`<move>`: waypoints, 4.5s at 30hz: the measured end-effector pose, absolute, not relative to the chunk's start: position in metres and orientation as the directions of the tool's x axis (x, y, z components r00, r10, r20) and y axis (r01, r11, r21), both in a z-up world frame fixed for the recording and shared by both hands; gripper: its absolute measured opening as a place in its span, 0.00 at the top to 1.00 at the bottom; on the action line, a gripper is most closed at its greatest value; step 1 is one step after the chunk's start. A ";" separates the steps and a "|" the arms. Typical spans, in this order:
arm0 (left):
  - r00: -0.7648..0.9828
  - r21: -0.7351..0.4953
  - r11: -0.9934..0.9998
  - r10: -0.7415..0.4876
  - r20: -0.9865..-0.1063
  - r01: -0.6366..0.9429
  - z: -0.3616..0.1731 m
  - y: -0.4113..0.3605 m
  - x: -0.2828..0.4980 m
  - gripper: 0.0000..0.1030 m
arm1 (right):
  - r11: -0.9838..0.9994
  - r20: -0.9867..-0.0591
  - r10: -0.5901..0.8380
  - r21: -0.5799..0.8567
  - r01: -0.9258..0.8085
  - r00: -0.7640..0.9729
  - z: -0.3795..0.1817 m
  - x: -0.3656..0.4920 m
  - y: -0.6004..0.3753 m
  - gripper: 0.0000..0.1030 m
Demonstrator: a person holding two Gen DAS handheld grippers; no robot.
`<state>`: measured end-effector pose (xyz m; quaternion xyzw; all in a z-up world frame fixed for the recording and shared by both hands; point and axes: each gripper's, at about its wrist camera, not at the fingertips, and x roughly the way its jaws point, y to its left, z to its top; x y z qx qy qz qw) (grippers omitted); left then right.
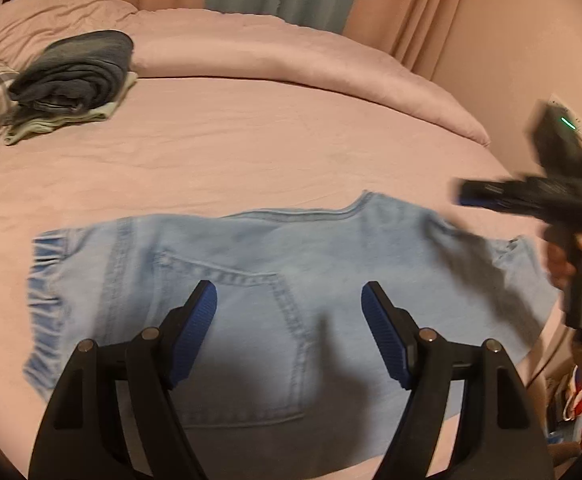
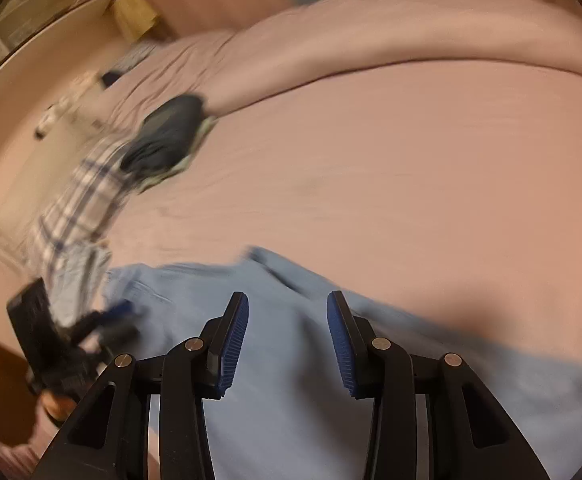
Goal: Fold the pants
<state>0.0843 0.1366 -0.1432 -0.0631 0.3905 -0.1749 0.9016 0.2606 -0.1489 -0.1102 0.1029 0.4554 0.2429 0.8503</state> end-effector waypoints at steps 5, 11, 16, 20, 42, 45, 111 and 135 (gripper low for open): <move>0.633 -0.156 0.945 -0.311 -0.709 0.289 -0.151 0.126 0.087 0.27 | 0.850 -0.818 0.500 0.402 -0.341 0.283 -0.139 0.301 -0.099 0.60; 0.640 -0.084 0.973 -0.206 -0.740 0.216 -0.166 0.147 0.108 0.46 | 0.811 -0.833 0.540 0.478 -0.337 0.118 -0.159 0.316 -0.092 0.87; 0.648 -0.074 0.987 -0.151 -0.746 0.145 -0.173 0.164 0.120 0.71 | 0.827 -0.836 0.526 0.461 -0.323 0.154 -0.168 0.324 -0.097 0.90; 0.644 -0.066 0.987 -0.148 -0.751 0.150 -0.172 0.166 0.121 0.71 | 0.812 -0.806 0.566 0.509 -0.286 0.171 -0.173 0.316 -0.116 0.90; 0.438 -0.150 0.797 -0.466 -0.769 0.584 -0.147 -0.062 0.139 0.27 | 0.986 -0.770 0.155 0.083 -0.145 0.618 -0.138 0.130 -0.293 0.73; 0.487 -0.001 0.847 -0.306 -0.818 0.532 -0.171 -0.087 0.164 0.29 | 0.995 -0.756 0.033 -0.036 -0.091 0.654 -0.152 0.142 -0.300 0.73; 0.127 -0.886 0.416 -0.909 -0.397 0.207 -0.166 -0.060 0.124 0.03 | 0.994 -0.463 -0.004 -0.095 -0.045 0.886 -0.116 0.050 -0.228 0.85; 0.426 -0.746 0.654 -0.715 -0.554 0.127 -0.170 0.051 0.137 0.93 | 0.845 -0.522 0.246 -0.297 -0.444 0.816 -0.137 0.043 -0.077 0.85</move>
